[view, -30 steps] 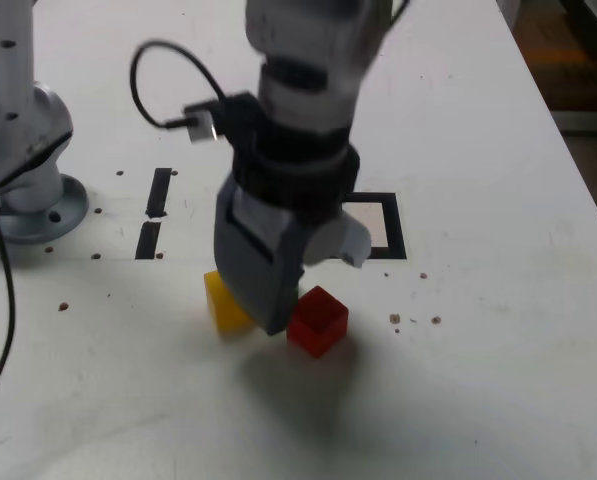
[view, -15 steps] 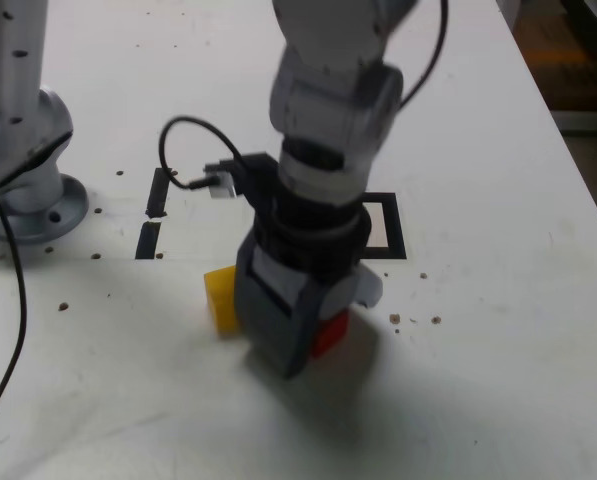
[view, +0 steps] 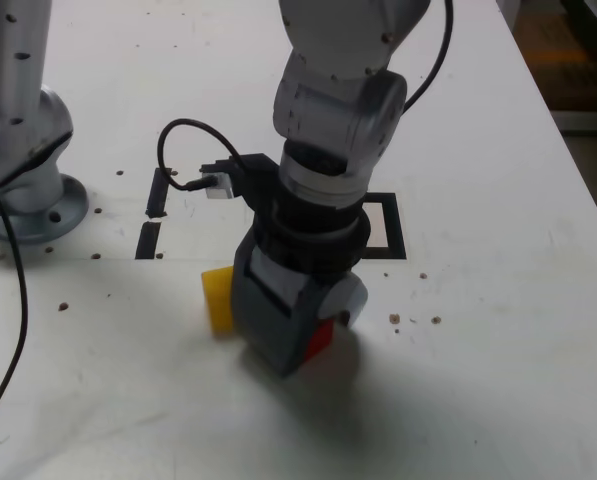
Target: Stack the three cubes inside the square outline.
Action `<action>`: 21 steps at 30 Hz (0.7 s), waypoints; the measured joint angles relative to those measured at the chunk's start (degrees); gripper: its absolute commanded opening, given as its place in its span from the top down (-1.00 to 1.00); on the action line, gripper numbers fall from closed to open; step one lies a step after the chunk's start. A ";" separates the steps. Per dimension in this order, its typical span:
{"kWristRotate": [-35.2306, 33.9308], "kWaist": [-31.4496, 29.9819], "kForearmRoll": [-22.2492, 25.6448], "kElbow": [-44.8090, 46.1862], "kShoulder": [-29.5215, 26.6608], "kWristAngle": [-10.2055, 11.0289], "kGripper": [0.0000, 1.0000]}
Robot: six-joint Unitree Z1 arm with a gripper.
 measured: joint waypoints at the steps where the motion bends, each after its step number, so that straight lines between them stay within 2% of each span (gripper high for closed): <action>1: -0.12 0.00 0.01 0.00 0.00 0.26 0.27; 6: -0.57 -0.01 -0.18 -0.22 -0.01 1.84 0.54; 13: -0.10 -0.01 1.30 -3.09 -0.44 2.77 0.67; 17: 0.25 -0.01 6.19 -6.93 -1.32 3.62 0.70; 19: 1.09 -0.01 9.87 -9.29 -2.54 5.11 0.73; 21: 3.86 0.26 13.98 -12.00 -4.07 7.56 0.75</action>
